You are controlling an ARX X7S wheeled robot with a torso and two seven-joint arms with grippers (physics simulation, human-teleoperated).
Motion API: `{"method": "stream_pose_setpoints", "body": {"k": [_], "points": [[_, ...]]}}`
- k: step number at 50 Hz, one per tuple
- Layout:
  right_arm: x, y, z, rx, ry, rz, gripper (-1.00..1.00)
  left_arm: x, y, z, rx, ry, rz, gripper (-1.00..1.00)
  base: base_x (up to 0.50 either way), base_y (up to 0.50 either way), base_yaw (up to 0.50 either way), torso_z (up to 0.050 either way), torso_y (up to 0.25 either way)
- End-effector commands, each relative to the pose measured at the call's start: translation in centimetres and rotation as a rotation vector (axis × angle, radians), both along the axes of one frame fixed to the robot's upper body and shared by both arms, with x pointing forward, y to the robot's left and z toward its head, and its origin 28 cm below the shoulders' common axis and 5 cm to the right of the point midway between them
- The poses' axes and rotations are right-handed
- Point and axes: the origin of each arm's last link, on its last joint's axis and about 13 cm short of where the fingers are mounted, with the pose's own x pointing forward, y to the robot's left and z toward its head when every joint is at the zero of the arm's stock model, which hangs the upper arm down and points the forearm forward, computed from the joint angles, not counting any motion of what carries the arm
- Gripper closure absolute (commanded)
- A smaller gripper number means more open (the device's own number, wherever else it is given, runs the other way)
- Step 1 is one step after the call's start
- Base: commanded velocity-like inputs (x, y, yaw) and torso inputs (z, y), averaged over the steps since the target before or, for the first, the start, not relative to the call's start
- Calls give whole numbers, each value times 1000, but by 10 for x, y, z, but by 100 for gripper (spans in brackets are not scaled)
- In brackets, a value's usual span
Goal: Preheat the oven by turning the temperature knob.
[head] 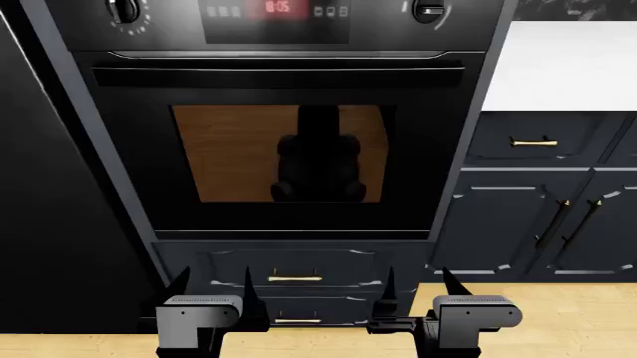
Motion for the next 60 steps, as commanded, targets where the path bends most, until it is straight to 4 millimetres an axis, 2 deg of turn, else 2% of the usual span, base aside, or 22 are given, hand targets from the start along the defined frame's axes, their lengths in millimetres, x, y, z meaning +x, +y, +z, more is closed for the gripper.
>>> {"method": "stream_pose_setpoints", "body": {"k": [1,12,15,17,19,21,23,25,27,29,31,41,48,50,56,60], "points": [[0,-1,2,-7,-14,-14,-100,-2,0,4,-43,-13,-17,-100,0,0,0,0,0],[4,-1,5,-29,-47,-41,-100,4,1,3,-12,-24,-8,-100,0,0,0,0,0],[6,-3,16,-107,-127,-82,-100,6,2,10,-2,-74,8,-100,0,0,0,0,0],[8,-3,28,-126,-174,-118,-100,9,3,24,1,-145,19,-100,0,0,0,0,0],[10,-9,62,-73,-259,-147,-100,14,4,43,16,-236,36,-100,0,0,0,0,0],[7,-13,81,-127,-347,-169,-100,15,5,55,34,-304,49,-100,0,0,0,0,0],[2,-16,96,-158,-393,-177,-100,16,8,82,23,-406,54,-100,0,0,0,0,0],[2,-19,106,-150,-402,-184,-100,18,9,99,-10,-437,63,-100,0,0,0,0,0],[2,-20,113,-137,-424,-192,-100,17,11,108,-5,-470,54,-100,0,0,0,0,0],[0,-24,128,-140,-474,-211,-100,18,14,128,-24,-526,69,-100,0,0,0,0,0],[-1,-25,134,-153,-494,-218,-100,20,15,137,-35,-544,77,-100,0,0,0,0,0],[1,-19,143,-185,-441,-139,-100,25,18,144,-26,-533,79,-100,0,0,0,0,0],[2,-26,168,-162,-504,-137,-100,31,22,172,-53,-572,88,-100,0,0,0,0,0],[1,-28,172,-157,-513,-138,-100,29,23,174,-42,-585,96,-100,0,0,0,0,0],[-1,-27,170,-168,-509,-120,-100,27,22,168,-27,-588,71,-100,0,0,0,0,0],[-2,-26,169,-183,-512,-109,-100,24,23,172,-36,-597,70,-100,0,-202,0,0,0]]}}
